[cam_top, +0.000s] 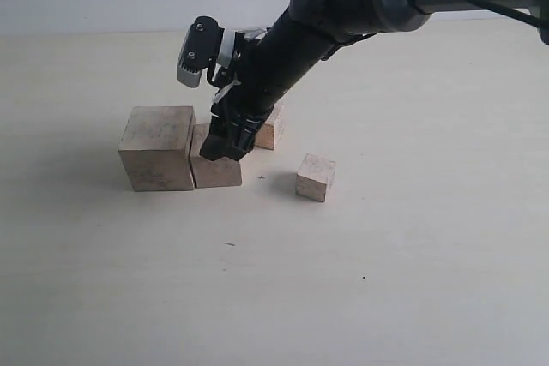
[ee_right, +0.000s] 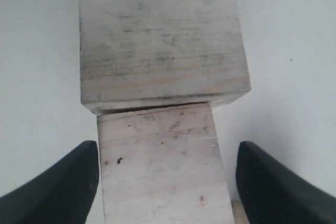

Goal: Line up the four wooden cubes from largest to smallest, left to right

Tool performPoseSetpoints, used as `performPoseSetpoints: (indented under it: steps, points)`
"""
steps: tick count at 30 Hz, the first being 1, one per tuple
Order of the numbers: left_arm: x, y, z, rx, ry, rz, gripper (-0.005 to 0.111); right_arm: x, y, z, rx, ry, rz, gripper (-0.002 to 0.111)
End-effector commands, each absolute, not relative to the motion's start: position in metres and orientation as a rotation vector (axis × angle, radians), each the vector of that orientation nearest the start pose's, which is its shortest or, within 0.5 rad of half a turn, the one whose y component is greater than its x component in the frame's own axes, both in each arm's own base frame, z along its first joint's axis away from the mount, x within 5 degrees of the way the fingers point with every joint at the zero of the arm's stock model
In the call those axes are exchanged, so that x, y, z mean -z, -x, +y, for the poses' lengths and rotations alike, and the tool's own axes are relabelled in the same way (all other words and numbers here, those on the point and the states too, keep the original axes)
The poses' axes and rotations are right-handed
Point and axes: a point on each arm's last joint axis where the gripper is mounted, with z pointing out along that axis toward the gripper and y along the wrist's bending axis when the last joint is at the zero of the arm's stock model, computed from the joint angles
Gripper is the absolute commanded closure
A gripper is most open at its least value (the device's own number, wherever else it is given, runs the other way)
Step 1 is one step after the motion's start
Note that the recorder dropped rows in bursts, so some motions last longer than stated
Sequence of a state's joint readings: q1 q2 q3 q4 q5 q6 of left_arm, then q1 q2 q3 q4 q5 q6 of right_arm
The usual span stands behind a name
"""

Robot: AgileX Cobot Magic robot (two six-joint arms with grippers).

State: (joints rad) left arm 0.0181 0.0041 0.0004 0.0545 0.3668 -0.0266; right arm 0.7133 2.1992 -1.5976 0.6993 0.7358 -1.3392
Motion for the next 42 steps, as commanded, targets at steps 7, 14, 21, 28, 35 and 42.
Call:
performPoseSetpoints:
  steps: [7, 14, 21, 28, 35, 42]
  points:
    - [-0.181, -0.053, 0.002, -0.03, 0.013, 1.843, 0.107, -0.24, -0.322, 0.305, -0.311, 1.706, 1.908, 0.044]
    - [-0.181, -0.053, 0.002, -0.03, 0.013, 1.843, 0.107, -0.251, -0.332, 0.285, -0.004, 1.633, 1.983, 0.046]
    - [-0.181, -0.053, 0.002, -0.03, 0.013, 1.843, 0.107, -0.236, -0.345, 0.277, 0.166, 1.588, 2.043, 0.046]
    - [-0.181, -0.053, 0.002, -0.03, 0.013, 1.843, 0.107, -0.214, -0.363, 0.26, 0.196, 1.58, 2.088, 0.046]
    - [-0.181, -0.053, 0.002, -0.03, 0.013, 1.843, 0.107, -0.213, -0.384, 0.229, 0.118, 1.408, 2.193, 0.046]
    - [-0.181, -0.053, 0.002, -0.03, 0.013, 1.843, 0.107, -0.207, -0.382, 0.237, -0.124, 1.381, 2.201, 0.046]
